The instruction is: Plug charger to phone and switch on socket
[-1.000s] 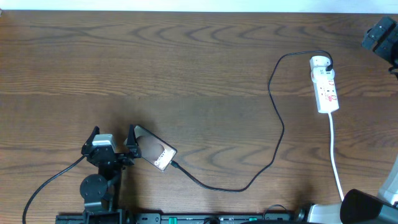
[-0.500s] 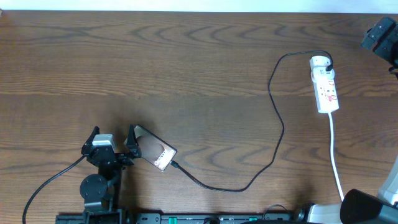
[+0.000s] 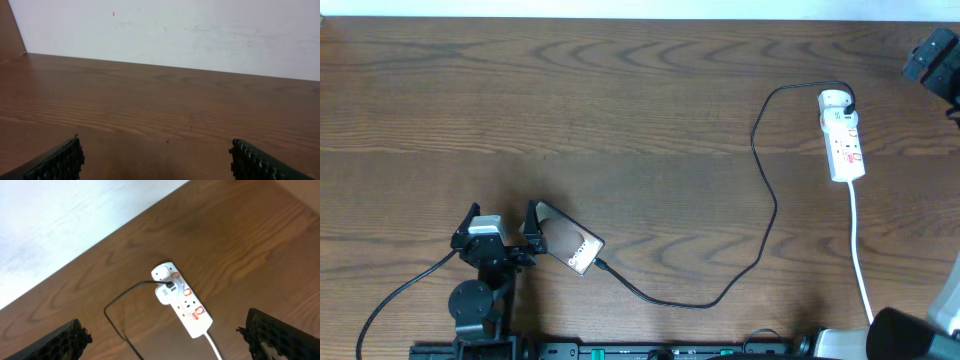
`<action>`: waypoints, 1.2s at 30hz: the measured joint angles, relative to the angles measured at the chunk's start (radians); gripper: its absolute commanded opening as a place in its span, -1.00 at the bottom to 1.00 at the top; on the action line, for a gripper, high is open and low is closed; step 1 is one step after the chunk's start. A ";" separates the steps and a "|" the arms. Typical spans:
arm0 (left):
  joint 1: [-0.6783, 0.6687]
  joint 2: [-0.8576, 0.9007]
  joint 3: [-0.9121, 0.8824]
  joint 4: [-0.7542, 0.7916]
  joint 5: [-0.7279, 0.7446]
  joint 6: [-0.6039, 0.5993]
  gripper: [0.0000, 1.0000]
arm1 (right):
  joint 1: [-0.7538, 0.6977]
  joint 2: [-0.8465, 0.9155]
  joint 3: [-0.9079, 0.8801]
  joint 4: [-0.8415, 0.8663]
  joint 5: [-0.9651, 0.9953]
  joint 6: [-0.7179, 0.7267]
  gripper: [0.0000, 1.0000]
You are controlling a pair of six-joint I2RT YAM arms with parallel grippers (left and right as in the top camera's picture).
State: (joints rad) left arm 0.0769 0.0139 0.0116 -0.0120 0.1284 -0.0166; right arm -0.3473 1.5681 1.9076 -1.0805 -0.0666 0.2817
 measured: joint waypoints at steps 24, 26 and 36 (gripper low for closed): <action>0.001 -0.001 0.002 -0.003 0.000 0.014 0.84 | 0.394 -0.899 -1.657 1.518 0.173 0.002 0.99; 0.001 -0.001 0.002 -0.003 0.000 0.014 0.84 | 0.396 -0.969 -1.786 1.622 0.175 0.002 0.98; 0.001 -0.002 0.003 -0.003 0.000 0.015 0.84 | 0.397 -1.227 -1.897 1.202 0.180 0.000 0.98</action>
State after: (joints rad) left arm 0.0776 0.0120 0.0143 -0.0154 0.1280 -0.0017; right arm 0.0502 0.3412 0.0101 0.1219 0.1135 0.2817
